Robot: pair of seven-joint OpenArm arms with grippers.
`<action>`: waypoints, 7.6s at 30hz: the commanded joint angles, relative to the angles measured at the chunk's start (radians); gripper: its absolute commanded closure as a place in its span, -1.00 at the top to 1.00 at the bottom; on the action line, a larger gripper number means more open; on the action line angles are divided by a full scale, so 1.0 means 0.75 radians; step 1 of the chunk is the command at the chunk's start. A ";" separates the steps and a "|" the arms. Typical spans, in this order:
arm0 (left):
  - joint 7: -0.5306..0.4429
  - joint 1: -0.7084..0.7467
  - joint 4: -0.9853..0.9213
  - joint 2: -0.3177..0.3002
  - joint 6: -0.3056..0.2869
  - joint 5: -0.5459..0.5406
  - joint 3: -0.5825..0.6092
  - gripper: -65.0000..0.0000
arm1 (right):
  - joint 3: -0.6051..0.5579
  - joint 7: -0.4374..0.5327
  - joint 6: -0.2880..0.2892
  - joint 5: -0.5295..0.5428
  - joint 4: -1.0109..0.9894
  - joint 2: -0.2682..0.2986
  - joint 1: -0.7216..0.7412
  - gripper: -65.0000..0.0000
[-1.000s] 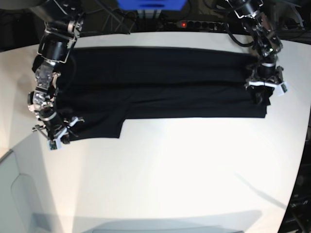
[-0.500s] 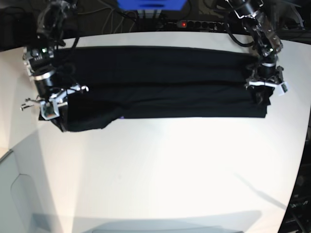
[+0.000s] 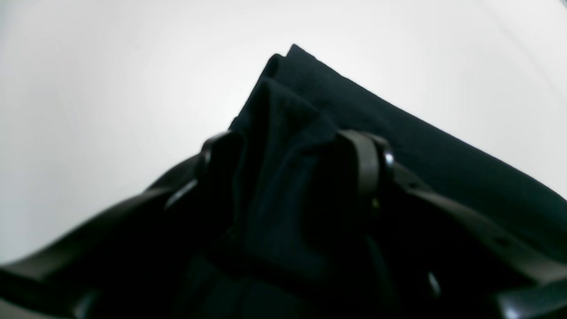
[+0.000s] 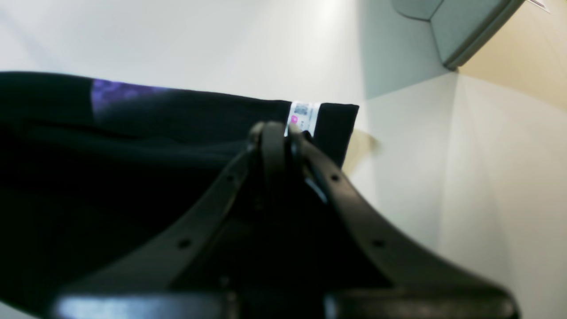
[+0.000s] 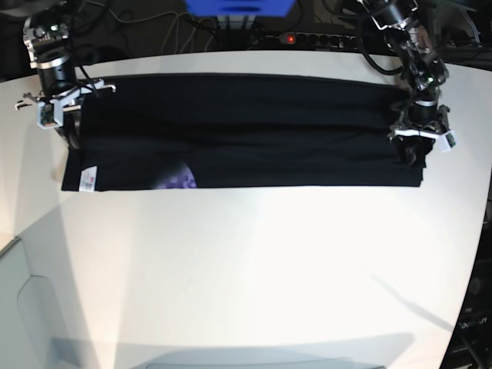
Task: Fold the T-shirt properly
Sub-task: 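Pinch both ends of the folded strip with both grippers, then carry the left gripper's strip end over toward the right gripper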
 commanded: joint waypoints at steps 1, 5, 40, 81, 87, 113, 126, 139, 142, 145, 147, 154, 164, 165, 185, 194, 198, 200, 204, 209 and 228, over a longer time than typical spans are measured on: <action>-0.008 -0.008 0.016 -0.017 0.007 -0.001 -0.004 0.04 | 0.007 0.045 0.003 0.025 0.000 -0.006 -0.019 -1.00; -0.008 -0.008 0.016 -0.017 0.007 -0.001 -0.004 0.04 | 0.009 0.102 0.003 0.023 -0.061 -0.035 -0.042 -1.00; -0.008 0.001 0.024 -0.035 0.007 -0.003 -0.010 0.04 | 0.218 0.196 0.093 0.027 -0.339 -0.131 0.020 -0.01; -0.008 0.203 0.065 -0.093 0.005 -0.332 0.057 0.75 | 0.072 0.075 0.157 0.062 -0.438 -0.190 0.155 0.01; -0.008 0.181 0.036 -0.082 0.005 -0.342 0.057 0.74 | 0.072 0.077 0.157 0.062 -0.493 -0.164 0.169 0.00; -0.008 0.181 0.266 -0.076 0.005 -0.344 0.045 -1.00 | 0.074 0.083 0.157 0.062 -0.685 -0.090 0.222 0.00; -0.012 0.316 0.652 0.089 0.005 -0.177 0.389 -1.00 | 0.072 0.083 0.157 0.062 -0.685 -0.088 0.226 0.00; -0.018 0.320 0.634 0.134 0.017 0.222 1.074 -1.00 | 0.072 0.081 0.157 0.062 -0.685 -0.088 0.226 0.00; -0.018 0.287 0.632 0.134 0.019 0.288 1.176 -1.00 | 0.072 0.079 0.157 0.062 -0.685 -0.088 0.226 0.00; -0.018 0.273 0.583 0.136 0.021 0.306 1.235 -1.00 | 0.072 0.079 0.157 0.062 -0.685 -0.088 0.226 0.00; -0.018 0.232 0.550 0.136 0.023 0.306 1.268 -1.00 | 0.072 0.079 0.157 0.062 -0.685 -0.088 0.226 0.00; -0.018 0.168 0.437 0.136 0.091 0.298 1.344 -1.00 | 0.076 0.079 0.157 0.062 -0.685 -0.088 0.226 0.00; -0.018 0.117 0.417 0.136 0.156 0.294 1.416 -1.00 | 0.081 0.079 0.157 0.062 -0.685 -0.088 0.226 0.00; -0.018 0.109 0.417 0.139 0.156 0.300 1.426 -1.00 | 0.081 0.079 0.157 0.062 -0.685 -0.088 0.226 0.00; -0.018 0.097 0.370 0.130 0.146 0.292 1.485 0.15 | 0.087 0.081 0.157 0.064 -0.579 -0.090 0.228 0.07; -0.012 0.115 0.519 0.094 0.144 0.169 1.485 0.85 | 0.191 0.071 0.157 0.068 -0.344 -0.133 0.263 0.16; -0.010 0.101 0.450 0.059 0.144 0.073 1.540 0.85 | 0.324 0.063 0.157 0.066 -0.350 -0.135 0.327 0.16; -0.010 0.070 0.403 0.040 0.144 0.057 1.579 0.85 | 0.375 0.026 0.157 0.066 -0.368 -0.133 0.359 0.16; -0.012 0.001 0.292 0.030 0.144 0.057 1.751 0.85 | 0.473 -0.090 0.157 0.064 -0.380 -0.127 0.425 0.16; -0.016 -0.071 0.208 0.038 0.146 0.057 1.888 0.85 | 0.504 -0.174 0.157 0.064 -0.378 -0.102 0.460 0.16; -0.018 -0.083 0.292 0.016 0.144 -0.119 1.876 0.86 | 0.459 -0.217 0.157 0.064 -0.515 0.008 0.445 0.30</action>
